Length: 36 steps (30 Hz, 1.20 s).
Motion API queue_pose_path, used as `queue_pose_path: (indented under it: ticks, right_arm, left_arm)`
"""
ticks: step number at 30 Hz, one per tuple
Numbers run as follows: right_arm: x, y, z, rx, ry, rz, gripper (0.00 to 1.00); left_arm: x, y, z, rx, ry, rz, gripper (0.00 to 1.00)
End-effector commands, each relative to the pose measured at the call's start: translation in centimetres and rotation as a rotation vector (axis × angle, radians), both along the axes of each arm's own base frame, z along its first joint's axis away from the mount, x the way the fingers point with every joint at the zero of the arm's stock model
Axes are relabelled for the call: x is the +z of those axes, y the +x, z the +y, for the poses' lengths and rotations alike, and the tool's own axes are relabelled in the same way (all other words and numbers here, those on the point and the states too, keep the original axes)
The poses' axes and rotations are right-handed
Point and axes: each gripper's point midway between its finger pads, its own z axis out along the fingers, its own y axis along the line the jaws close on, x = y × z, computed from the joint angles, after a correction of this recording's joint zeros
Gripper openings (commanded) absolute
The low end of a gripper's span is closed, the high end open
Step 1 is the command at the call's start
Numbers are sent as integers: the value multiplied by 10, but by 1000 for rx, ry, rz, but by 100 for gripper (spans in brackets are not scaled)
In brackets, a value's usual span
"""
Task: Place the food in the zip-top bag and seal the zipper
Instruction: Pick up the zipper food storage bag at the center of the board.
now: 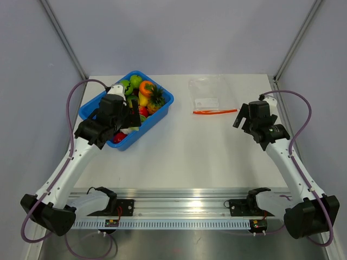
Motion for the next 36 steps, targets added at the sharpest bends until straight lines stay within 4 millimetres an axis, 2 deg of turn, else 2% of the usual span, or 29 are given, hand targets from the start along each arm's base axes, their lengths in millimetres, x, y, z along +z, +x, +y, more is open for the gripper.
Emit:
queue_pose_path:
  ticks: [1,5,12,17,18,19,21,22,23,24,25,27,28,30,31,32,33,34,36]
  right_arm:
    - [14,5,6,21,36,-70,100]
    - [10,4,18,102,58,-58,99]
    - [0,12,26,138,73,-35,99]
    - [0,36,34,185,42,-45,100]
    - [7,45,37,198,33,-72,99]
    - [1,53,39,233,-5,-60,99]
    - [7,68,54,339,-81,-103,100]
    - [-1,75,61,380,-123,-87,99]
    - [-4,77,78,449,-166,-88,99]
    - [2,87,84,525,-263,-110,100]
    - [-14,93,91,571,-324,-71,99]
    - [-18,103,105,642,-436,-64,100]
    - [-29,114,102,667,-532,-39,100]
    - [-29,131,102,695,-633,-48,100]
    - [-45,139,96,684,-690,-3,99]
    - [-50,145,95,695,-728,15,99]
    - [-49,154,93,710,-789,24,99]
    - [-66,160,91,726,-822,63,99]
    - [-70,172,94,754,-868,58,99]
  left_arm:
    - [19,5,-4,-18,-21,-49,99]
    - [18,3,-6,-41,-20,-47,99]
    - [9,0,-10,-76,-11,-12,99]
    - [2,1,-19,-110,-38,-8,99]
    - [1,1,-21,-116,-46,-7,99]
    - [2,2,-21,-111,-53,-7,99]
    - [0,5,-21,-97,-54,-7,99]
    - [0,5,-21,-96,-55,-7,99]
    - [0,6,-22,-98,-59,-9,99]
    - [1,6,-23,-99,-62,-13,99]
    - [1,6,-23,-102,-64,-15,99]
    - [1,6,-22,-100,-63,-19,99]
    - [1,6,-22,-95,-63,-19,99]
    - [1,7,-19,-80,-57,-26,99]
    - [2,6,-18,-76,-60,-33,99]
    - [3,5,-17,-73,-61,-38,99]
    - [5,5,-17,-72,-65,-44,99]
    - [7,3,-17,-73,-71,-55,99]
    - [6,1,-16,-72,-74,-57,99]
